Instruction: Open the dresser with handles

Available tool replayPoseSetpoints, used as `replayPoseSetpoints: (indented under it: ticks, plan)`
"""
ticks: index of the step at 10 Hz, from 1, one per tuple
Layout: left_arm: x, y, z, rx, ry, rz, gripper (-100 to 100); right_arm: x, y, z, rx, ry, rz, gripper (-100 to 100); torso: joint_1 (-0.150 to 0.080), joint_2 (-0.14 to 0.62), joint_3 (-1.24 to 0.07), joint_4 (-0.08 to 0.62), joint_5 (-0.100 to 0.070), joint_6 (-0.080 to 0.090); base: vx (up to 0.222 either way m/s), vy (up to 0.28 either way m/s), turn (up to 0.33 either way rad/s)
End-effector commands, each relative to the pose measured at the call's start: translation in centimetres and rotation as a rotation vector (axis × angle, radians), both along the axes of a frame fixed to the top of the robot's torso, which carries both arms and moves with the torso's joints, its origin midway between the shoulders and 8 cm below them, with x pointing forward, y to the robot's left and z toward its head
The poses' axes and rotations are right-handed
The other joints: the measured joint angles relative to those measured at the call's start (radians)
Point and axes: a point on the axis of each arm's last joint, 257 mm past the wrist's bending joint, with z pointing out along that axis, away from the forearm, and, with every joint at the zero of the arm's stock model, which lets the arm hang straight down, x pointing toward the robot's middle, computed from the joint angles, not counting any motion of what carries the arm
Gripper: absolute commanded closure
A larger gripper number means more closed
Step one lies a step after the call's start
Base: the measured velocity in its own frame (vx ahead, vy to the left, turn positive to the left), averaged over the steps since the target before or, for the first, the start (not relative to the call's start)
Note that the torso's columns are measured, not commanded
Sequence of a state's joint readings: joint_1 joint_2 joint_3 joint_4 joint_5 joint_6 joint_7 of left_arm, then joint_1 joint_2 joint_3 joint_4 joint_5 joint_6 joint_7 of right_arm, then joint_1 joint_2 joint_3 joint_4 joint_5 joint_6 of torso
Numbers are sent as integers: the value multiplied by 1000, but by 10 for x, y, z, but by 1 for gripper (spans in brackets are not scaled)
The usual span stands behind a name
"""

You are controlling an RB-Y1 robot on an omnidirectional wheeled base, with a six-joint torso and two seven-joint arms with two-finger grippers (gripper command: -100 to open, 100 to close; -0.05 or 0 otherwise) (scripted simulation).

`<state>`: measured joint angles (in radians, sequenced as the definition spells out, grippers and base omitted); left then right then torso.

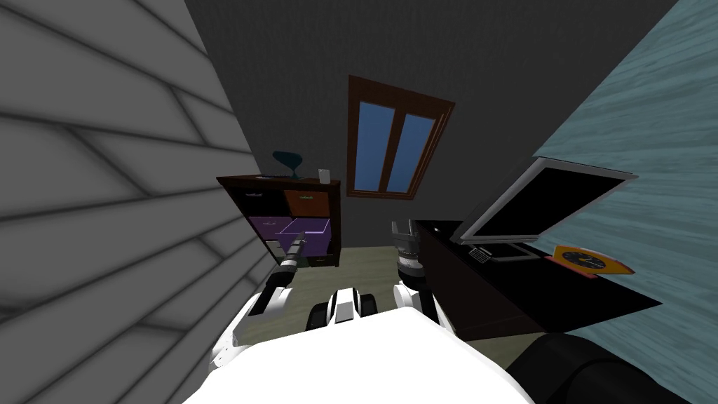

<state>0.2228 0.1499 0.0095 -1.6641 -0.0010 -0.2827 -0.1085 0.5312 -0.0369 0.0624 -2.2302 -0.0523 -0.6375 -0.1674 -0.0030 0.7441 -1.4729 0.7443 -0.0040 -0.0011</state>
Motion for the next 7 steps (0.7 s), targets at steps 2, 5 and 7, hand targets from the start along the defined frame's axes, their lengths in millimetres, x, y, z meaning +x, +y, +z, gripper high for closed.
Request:
replayPoseSetpoints:
  ticks: [2, 5, 7]
  plan:
    - [0, 1, -1, -2, 10, 2, 0, 0, 0, 0, 0, 0, 0, 0, 0, 0, 0, -1, 1, 0, 0, 0, 0]
    - [-1, 2, -6, -3, 23, 4, 0, 0, 0, 0, 0, 0, 0, 0, 2, -4, -2, -4, 3, 1, 0, 0, 0]
    - [-2, 2, -8, -4, 27, 5, 0, 0, 0, 0, 0, 0, 0, 0, 2, -5, -3, -5, 3, 1, 0, 0, 0]
